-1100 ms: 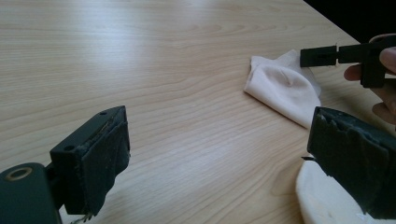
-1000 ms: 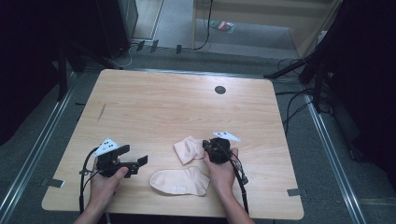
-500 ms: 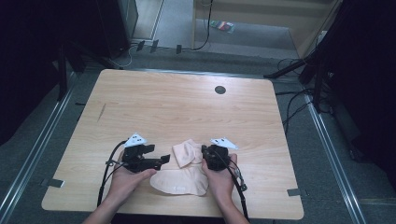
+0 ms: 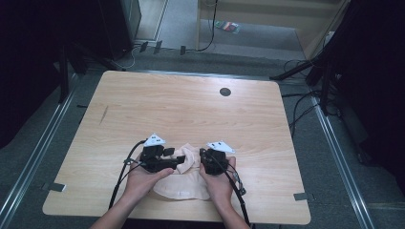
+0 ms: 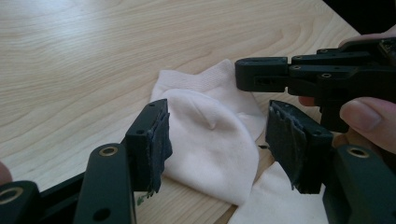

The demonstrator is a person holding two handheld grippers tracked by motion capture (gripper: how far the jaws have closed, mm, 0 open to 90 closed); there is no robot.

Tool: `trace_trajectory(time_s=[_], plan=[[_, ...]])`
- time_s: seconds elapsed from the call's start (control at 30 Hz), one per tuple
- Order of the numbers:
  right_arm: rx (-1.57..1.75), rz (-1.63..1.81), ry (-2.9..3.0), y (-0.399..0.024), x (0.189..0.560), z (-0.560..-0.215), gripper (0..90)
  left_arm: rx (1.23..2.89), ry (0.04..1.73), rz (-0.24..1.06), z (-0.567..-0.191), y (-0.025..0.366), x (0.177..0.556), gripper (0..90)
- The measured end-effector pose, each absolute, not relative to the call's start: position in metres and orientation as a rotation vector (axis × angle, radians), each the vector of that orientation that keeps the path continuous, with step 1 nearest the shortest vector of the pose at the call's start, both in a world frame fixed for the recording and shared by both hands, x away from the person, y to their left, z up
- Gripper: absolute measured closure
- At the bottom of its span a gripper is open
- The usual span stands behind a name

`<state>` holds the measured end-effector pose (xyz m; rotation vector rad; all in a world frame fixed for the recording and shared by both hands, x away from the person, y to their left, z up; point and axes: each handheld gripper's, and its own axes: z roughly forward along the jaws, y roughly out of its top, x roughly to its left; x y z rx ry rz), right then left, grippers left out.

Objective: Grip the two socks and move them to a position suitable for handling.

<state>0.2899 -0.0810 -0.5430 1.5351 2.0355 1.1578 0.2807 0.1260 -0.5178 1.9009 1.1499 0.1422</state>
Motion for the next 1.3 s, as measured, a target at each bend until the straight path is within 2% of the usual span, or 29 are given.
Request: trace_trajectory(time_s=[0.13,0.37,0.43,0.57,0.63,0.7,0.93,1.3], plan=[[1.53,1.156,2.035,-0.08,0.29,-0.543,90.0,1.942,1.177,0.158,-0.523,0.115,0.287,37.2],[1.512,1.159,2.046,-0.08,0.289,-0.543,89.9,2.033,1.216,0.216,-0.537,0.098,0.289,41.1],[1.513,1.155,2.048,-0.079,0.289,-0.543,89.9,2.032,1.219,0.225,-0.536,0.096,0.289,47.4],[1.498,1.154,2.052,-0.079,0.288,-0.543,90.0,2.022,1.223,0.236,-0.535,0.099,0.289,75.2],[1.497,1.156,2.051,-0.08,0.288,-0.543,90.0,2.005,1.213,0.234,-0.533,0.103,0.289,84.6],[1.497,1.155,2.046,-0.081,0.288,-0.542,90.0,1.974,1.205,0.236,-0.53,0.109,0.288,87.5],[1.499,1.157,2.016,-0.088,0.289,-0.541,90.0,1.865,1.221,0.259,-0.523,0.141,0.283,85.7],[1.532,1.164,2.01,-0.094,0.286,-0.542,90.0,1.771,1.346,0.27,-0.53,0.19,0.27,63.2]])
